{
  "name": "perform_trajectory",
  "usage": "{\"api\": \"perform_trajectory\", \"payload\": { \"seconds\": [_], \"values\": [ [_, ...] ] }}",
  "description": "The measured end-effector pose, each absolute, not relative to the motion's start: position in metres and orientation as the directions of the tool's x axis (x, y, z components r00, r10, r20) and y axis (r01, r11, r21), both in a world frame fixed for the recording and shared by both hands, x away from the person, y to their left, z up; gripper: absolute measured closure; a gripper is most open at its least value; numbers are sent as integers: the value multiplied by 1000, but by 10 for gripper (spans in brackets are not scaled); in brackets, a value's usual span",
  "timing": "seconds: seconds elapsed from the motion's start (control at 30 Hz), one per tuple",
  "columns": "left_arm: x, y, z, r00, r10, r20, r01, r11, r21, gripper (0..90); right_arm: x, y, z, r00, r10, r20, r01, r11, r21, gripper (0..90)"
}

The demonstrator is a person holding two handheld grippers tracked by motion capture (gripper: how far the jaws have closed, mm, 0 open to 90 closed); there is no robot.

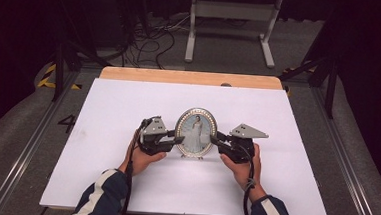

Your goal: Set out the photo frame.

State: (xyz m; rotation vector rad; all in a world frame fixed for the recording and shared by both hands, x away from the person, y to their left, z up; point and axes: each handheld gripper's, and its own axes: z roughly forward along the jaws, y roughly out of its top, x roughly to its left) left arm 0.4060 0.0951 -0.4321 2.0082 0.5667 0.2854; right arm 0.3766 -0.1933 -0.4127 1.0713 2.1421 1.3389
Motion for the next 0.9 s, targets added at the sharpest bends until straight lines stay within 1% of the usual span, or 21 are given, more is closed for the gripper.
{"api": "perform_trajectory", "payload": {
  "seconds": [0.2, 0.37, 0.5, 0.83, 0.9],
  "values": [
    [406, 96, -433, 861, 507, -40, 275, -397, 876, 680, 377, -193, -412, -637, 769, 59, 390, 256, 885, 732],
    [404, 95, -433, 854, 520, -13, 262, -408, 875, 665, 377, -191, -414, -648, 760, 50, 389, 274, 880, 714],
    [403, 95, -433, 853, 521, -5, 257, -413, 874, 660, 376, -190, -414, -651, 758, 37, 381, 284, 880, 719],
    [398, 96, -430, 844, 535, 41, 235, -437, 868, 628, 372, -186, -411, -660, 749, -62, 328, 361, 873, 703],
    [397, 97, -428, 840, 540, 47, 231, -436, 870, 636, 370, -186, -410, -659, 747, -88, 314, 379, 870, 704]
  ]
}}
